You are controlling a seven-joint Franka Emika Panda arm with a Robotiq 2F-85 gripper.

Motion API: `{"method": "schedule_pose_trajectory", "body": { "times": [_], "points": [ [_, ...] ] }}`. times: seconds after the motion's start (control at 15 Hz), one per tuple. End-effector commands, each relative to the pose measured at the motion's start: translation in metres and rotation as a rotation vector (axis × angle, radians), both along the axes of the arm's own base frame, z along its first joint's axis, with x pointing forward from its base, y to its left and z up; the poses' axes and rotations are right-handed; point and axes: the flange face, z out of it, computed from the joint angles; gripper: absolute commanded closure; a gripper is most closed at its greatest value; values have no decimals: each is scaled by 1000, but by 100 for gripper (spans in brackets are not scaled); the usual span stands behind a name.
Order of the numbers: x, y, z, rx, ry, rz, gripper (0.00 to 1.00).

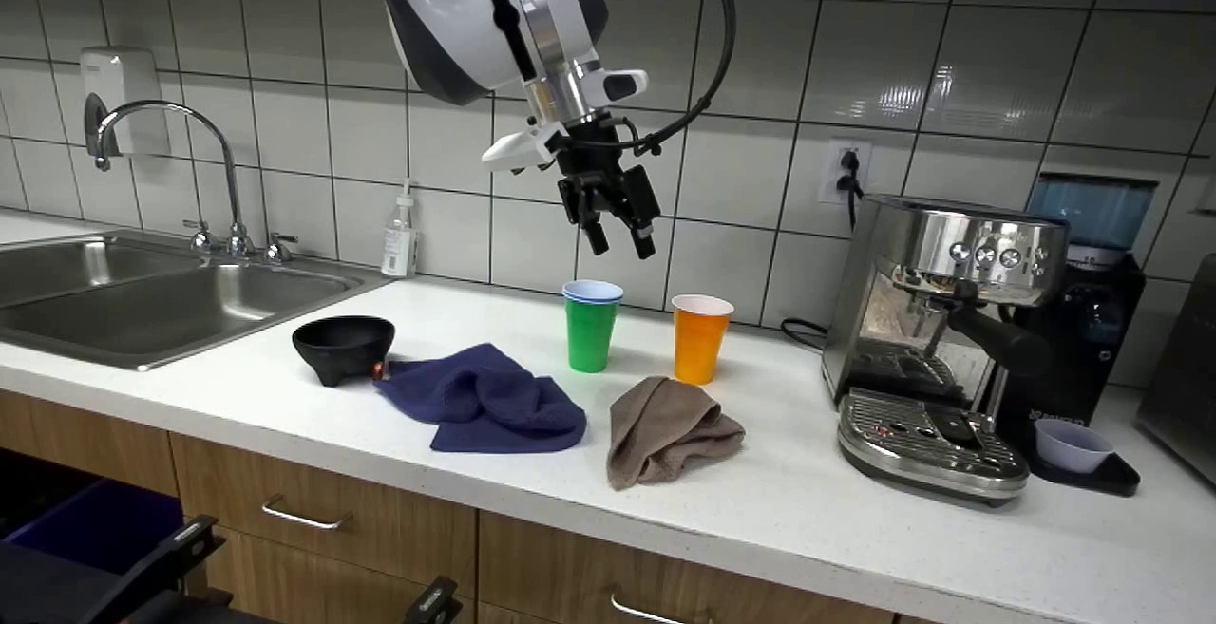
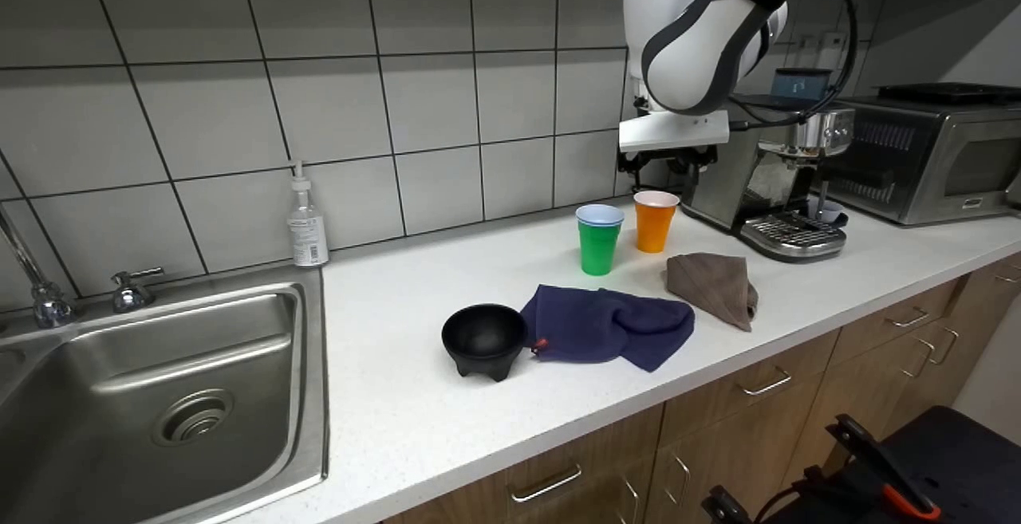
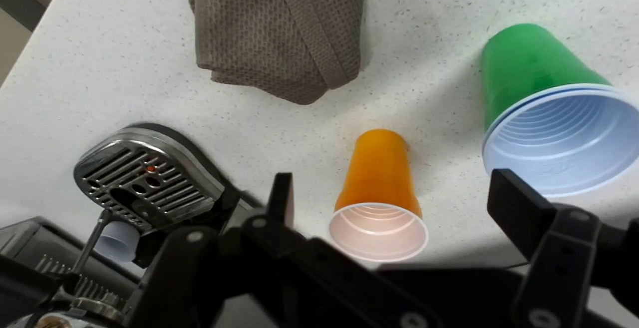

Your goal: Stack up the plastic cups

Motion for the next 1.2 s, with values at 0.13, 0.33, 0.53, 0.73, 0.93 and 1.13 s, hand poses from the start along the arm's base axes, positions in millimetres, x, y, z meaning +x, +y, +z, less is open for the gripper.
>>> {"method": "schedule_pose_trajectory", "body": {
  "times": [0.13, 0.33, 0.53, 0.73, 0.93, 1.13],
  "points": [
    [3, -22, -10, -16, 6, -54, 0],
    [9, -32, -18, -23, 8, -98, 0],
    [16, -43, -24, -29, 6, -146, 0],
    [26, -54, -32, -39, 1, -195, 0],
    [37, -66, -41, -50, -1, -240, 0],
    [48, -77, -51, -61, 0, -279, 0]
  ]
}}
